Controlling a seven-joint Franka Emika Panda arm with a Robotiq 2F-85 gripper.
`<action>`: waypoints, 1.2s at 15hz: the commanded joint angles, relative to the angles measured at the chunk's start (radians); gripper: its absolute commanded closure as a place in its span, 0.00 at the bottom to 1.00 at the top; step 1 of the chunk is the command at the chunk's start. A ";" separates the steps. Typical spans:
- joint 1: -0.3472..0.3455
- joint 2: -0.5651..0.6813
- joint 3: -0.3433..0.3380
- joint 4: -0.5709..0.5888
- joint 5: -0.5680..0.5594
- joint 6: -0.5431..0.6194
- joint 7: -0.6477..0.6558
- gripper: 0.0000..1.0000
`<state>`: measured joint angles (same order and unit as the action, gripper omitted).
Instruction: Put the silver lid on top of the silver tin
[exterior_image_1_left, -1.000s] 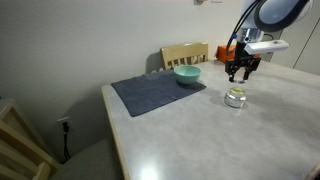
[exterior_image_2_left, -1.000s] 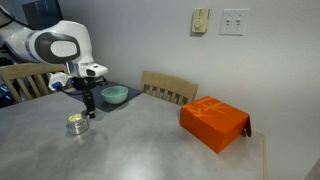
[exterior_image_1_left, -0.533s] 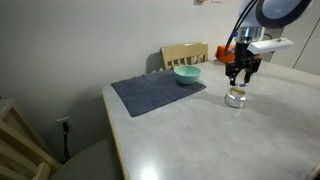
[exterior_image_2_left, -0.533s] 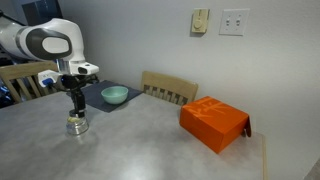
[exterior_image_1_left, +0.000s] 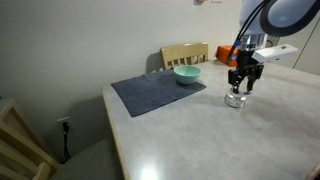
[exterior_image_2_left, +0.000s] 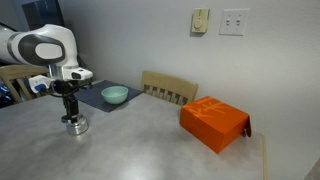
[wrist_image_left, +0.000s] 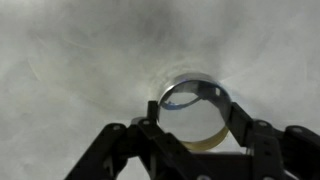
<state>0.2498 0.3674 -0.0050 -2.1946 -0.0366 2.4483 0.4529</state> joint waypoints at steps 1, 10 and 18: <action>-0.005 -0.011 0.009 -0.050 -0.037 0.051 -0.016 0.56; 0.031 -0.035 0.007 -0.109 -0.131 0.183 0.000 0.56; 0.114 -0.078 -0.026 -0.139 -0.239 0.216 0.136 0.56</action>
<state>0.3267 0.3375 -0.0042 -2.2822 -0.2191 2.6427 0.5186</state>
